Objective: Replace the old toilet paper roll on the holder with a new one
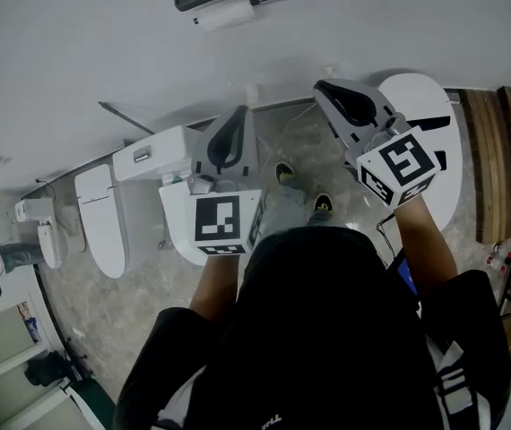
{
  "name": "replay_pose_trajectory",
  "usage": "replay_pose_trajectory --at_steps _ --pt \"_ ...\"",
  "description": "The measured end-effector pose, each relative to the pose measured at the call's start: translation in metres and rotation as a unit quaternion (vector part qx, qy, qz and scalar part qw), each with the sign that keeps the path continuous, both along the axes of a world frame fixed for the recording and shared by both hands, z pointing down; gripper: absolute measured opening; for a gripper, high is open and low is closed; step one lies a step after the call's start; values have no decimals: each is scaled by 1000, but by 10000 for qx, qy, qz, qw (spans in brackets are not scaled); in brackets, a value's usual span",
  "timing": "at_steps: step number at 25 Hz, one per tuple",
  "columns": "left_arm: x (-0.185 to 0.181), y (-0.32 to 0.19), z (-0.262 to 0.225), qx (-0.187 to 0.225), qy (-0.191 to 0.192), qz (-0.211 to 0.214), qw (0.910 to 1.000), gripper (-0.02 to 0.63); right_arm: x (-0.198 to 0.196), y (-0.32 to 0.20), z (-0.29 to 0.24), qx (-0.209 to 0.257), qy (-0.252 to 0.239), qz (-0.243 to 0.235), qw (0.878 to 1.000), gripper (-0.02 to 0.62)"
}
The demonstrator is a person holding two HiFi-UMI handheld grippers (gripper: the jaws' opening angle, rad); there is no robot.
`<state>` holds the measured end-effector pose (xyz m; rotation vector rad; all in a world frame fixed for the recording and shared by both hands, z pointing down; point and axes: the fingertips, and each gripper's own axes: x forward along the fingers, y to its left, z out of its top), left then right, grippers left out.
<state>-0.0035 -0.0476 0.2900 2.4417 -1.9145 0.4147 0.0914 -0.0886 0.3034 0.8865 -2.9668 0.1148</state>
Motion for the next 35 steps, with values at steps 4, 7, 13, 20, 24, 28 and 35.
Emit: replay_pose_trajectory --at_steps 4,7,13,20,24,28,35 --pt "-4 -12 1 3 17 94 10000 23 -7 -8 1 42 66 31 10000 28" --pt "-6 -28 5 30 65 156 9999 23 -7 -20 5 21 148 99 9998 28" --pt "-27 -71 12 7 164 126 9998 23 -24 -62 12 -8 240 131 9996 28" --pt "-60 -139 30 -133 -734 519 9959 24 -68 -118 23 -88 383 140 9991 28" --pt "-72 -174 44 -237 -1334 743 9880 25 -84 -145 25 -108 442 225 9987 28" --pt "-79 -204 50 -227 -1772 982 9790 25 -91 -168 21 -91 481 372 9981 28" --pt "-81 -232 58 -217 -2204 1331 9660 80 -96 -194 28 -161 541 607 9966 28"
